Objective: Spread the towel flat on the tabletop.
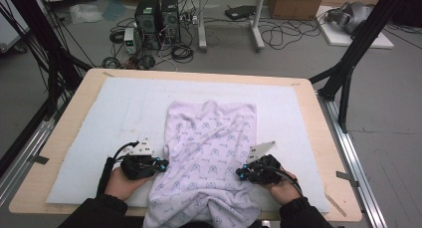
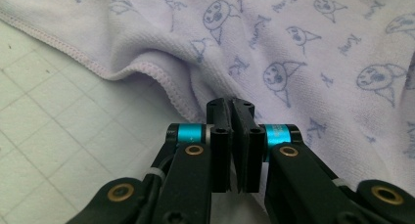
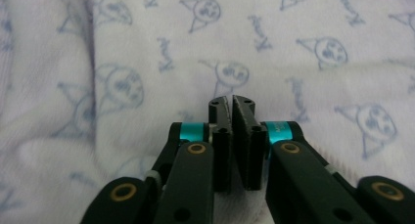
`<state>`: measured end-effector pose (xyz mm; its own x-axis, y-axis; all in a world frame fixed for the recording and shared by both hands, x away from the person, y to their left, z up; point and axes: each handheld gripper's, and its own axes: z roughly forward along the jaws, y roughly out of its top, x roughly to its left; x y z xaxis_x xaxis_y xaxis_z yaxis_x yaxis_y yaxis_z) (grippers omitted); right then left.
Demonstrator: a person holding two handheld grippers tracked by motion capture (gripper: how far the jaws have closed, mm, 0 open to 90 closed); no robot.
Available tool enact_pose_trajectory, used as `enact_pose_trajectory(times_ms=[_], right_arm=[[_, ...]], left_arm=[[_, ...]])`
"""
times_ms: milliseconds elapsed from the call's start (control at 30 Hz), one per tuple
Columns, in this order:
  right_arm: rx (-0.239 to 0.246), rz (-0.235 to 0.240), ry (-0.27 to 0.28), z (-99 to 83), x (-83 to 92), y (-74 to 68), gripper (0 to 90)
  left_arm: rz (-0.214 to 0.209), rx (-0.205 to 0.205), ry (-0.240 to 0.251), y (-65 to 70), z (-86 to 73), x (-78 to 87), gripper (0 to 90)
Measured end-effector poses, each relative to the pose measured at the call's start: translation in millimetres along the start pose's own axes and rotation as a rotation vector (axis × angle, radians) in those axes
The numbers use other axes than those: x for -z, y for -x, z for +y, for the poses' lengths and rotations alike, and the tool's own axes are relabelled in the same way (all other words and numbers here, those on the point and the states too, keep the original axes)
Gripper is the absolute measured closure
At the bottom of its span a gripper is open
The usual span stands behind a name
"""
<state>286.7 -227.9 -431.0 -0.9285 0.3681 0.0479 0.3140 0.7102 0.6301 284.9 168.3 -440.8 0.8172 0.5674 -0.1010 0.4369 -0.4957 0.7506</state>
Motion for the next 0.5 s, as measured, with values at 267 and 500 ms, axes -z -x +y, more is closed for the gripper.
enact_pose_trajectory(times_ms=[267,500], right_arm=[[-0.075,-0.017,0.06,-40.1,37.0,-1.6,79.1],[-0.072,-0.032,0.121,-16.8,35.4,11.8,69.3]], left_arm=[[0.011,-0.001,0.043,-7.0,-5.9,23.5,78.3],[0.073,0.006,0.074,-22.5,18.2,7.8,82.6]])
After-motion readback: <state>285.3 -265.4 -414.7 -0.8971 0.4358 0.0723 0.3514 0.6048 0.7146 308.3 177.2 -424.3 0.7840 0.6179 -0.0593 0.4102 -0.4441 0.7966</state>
